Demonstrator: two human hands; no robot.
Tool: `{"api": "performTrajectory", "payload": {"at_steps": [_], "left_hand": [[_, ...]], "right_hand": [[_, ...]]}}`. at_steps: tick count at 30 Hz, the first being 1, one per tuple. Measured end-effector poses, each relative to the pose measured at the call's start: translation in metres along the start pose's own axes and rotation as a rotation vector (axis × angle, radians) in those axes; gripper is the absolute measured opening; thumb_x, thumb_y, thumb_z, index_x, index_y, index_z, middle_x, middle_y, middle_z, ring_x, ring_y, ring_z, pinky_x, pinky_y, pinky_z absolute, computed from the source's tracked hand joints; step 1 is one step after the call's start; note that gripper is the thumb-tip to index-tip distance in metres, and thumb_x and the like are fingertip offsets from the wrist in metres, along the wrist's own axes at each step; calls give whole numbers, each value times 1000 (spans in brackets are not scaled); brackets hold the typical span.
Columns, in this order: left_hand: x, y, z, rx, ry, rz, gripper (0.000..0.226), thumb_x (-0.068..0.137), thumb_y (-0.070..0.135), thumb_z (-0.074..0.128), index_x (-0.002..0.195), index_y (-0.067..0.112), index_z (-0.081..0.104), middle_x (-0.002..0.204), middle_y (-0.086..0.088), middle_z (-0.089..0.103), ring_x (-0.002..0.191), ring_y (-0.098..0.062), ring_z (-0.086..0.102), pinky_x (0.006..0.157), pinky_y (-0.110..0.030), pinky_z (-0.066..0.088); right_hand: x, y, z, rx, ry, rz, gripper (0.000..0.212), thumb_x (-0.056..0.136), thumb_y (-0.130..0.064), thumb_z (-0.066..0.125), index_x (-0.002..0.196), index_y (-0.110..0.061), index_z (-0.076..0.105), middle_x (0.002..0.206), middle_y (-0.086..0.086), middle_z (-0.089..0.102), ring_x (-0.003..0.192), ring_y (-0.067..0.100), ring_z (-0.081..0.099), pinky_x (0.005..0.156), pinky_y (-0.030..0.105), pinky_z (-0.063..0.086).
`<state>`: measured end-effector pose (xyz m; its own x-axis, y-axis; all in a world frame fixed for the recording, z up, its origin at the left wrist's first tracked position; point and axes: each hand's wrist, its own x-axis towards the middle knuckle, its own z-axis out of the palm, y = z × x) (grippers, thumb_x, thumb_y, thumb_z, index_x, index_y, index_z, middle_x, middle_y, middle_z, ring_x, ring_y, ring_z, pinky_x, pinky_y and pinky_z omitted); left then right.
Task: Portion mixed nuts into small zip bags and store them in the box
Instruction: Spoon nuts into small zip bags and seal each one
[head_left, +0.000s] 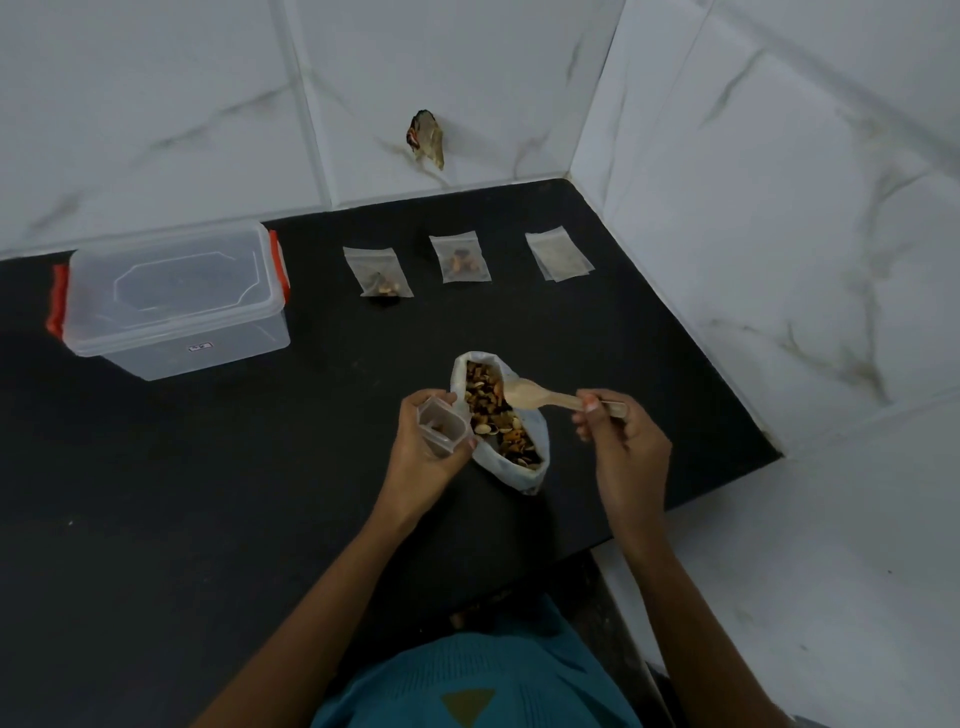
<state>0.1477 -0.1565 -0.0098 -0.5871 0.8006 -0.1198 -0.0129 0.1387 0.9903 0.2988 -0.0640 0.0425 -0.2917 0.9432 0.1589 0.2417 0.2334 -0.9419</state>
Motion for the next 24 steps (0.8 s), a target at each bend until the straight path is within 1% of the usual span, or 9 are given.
{"api": "performTrajectory", "payload": {"at_steps": [3,5,7,9,13,16,19,21,24], "left_hand": [[-1,-6,0,15,-23,-55,55,79,2,67,123,21,40,114,15,50,97,16,51,75,-6,45],[0,-7,0,26,-42,-84,57,80,3,67,126,21,38,111,19,48,93,22,49,72,-4,44],[2,-8,1,27,-61,-103,58,80,1,66,126,21,37,108,20,47,90,26,48,70,-2,44],[3,-8,3,22,-70,-121,59,80,0,66,126,21,36,107,19,47,90,22,50,70,-2,43],[7,-7,5,26,-84,-152,55,82,2,65,124,22,36,106,16,50,94,9,52,70,-5,45],[10,-7,6,10,-89,-165,52,82,2,64,121,23,37,106,15,51,94,6,53,70,-4,45],[12,-9,6,-12,-94,-180,51,82,1,65,120,23,38,106,16,50,96,6,52,69,-3,45],[12,-9,5,-5,-100,-186,51,82,3,65,119,24,38,106,18,49,96,7,51,68,-3,44],[14,-10,5,7,-102,-189,50,82,4,66,119,24,39,107,18,49,96,7,50,67,-2,44]], "right_hand": [[-3,22,11,-120,-43,24,13,91,-10,54,97,-7,65,80,-11,60,73,-2,60,68,8,46],[-5,32,20,-163,-65,13,14,91,-10,54,98,-7,66,84,-7,62,78,0,60,69,7,46],[-5,38,28,-186,-78,9,15,91,-9,54,101,-7,66,90,-5,62,83,4,60,73,9,47],[-4,41,36,-190,-82,-3,16,90,-9,55,102,-5,66,93,-5,61,86,4,59,74,9,47],[0,47,47,-157,-76,-27,16,89,-4,56,102,-1,66,93,-2,61,85,2,58,73,4,44],[3,49,50,-126,-81,12,16,90,-6,55,102,-3,65,92,0,63,85,8,61,73,6,46],[4,49,48,-116,-105,39,16,90,-7,54,101,-4,66,91,1,64,84,8,61,72,7,46],[4,49,47,-107,-101,46,16,91,-9,54,101,-5,66,90,3,65,82,6,61,71,6,46],[2,49,49,-80,-110,72,16,91,-9,54,102,-6,66,89,-3,63,81,-3,60,70,6,45]]}}
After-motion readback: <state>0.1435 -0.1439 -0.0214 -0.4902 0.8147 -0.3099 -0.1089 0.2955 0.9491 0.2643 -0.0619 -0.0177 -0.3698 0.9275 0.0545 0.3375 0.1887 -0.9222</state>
